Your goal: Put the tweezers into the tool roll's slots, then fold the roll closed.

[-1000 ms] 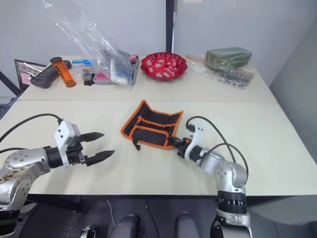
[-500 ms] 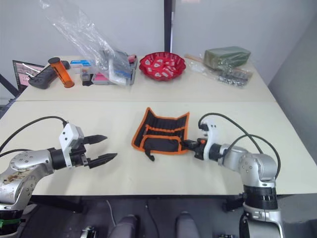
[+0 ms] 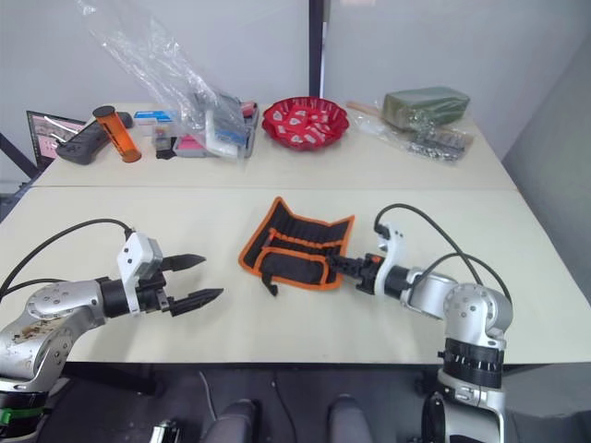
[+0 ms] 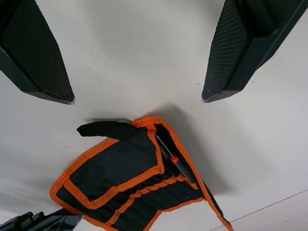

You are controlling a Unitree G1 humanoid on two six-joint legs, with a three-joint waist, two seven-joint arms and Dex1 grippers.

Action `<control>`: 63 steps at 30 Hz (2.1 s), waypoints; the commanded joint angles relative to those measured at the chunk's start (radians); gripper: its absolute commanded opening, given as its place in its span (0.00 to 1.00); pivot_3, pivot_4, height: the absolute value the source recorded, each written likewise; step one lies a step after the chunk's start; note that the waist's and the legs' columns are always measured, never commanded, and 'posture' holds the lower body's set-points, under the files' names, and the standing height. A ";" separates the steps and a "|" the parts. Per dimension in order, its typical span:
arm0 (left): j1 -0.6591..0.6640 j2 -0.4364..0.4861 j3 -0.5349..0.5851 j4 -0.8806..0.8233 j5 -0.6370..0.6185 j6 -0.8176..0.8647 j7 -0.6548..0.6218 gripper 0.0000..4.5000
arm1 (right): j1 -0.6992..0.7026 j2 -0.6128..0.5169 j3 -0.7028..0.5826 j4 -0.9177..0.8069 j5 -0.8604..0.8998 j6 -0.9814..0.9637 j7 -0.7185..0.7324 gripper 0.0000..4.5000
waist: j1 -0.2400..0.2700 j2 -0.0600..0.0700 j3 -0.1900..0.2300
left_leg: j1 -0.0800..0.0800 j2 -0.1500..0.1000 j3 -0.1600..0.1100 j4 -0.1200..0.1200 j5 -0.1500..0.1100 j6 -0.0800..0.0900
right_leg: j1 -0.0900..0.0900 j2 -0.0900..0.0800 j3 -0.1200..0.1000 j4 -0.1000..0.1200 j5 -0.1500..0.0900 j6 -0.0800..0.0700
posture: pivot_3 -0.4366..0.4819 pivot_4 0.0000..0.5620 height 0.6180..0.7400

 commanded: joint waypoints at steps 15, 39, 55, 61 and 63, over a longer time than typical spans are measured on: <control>-0.013 0.019 0.011 -0.009 0.003 -0.006 -0.006 1.00 | -0.037 0.045 -0.137 0.050 0.132 0.072 -0.078 0.00 | -0.001 0.001 0.000 | 0.000 0.000 0.000 0.000 0.000 0.000 | 0.000 0.000 0.000 0.000 0.000 0.000 | 0.48 0.27 1.00; 0.065 -0.016 0.007 -0.080 -0.001 -0.003 0.048 1.00 | -0.219 0.053 0.143 0.226 -0.061 -0.005 -0.030 0.00 | -0.004 0.001 0.001 | 0.000 0.000 0.000 0.000 0.000 0.000 | 0.000 0.000 0.000 0.000 0.000 0.000 | 0.48 0.27 1.00; 0.072 -0.004 0.015 -0.106 -0.016 0.019 0.065 1.00 | -0.180 0.162 0.171 0.299 -0.134 -0.099 0.021 0.35 | -0.018 0.002 0.001 | 0.001 0.000 0.000 -0.001 0.000 0.000 | -0.001 0.000 0.000 0.001 0.000 0.000 | 0.48 0.27 1.00; 0.066 0.008 0.013 -0.109 -0.022 0.035 0.052 1.00 | -0.175 0.144 0.172 0.281 -0.107 -0.087 0.084 0.83 | -0.019 0.002 0.001 | 0.001 0.000 0.000 -0.001 0.000 0.000 | 0.000 0.000 0.000 0.001 0.000 0.000 | 0.48 0.27 1.00; 0.060 0.009 0.011 -0.105 -0.023 0.036 0.050 1.00 | -0.175 0.126 0.186 0.282 -0.110 -0.096 0.117 0.96 | -0.018 0.002 0.001 | 0.001 0.000 0.000 -0.001 0.000 0.000 | 0.000 0.000 0.000 0.001 0.000 0.000 | 0.48 0.27 1.00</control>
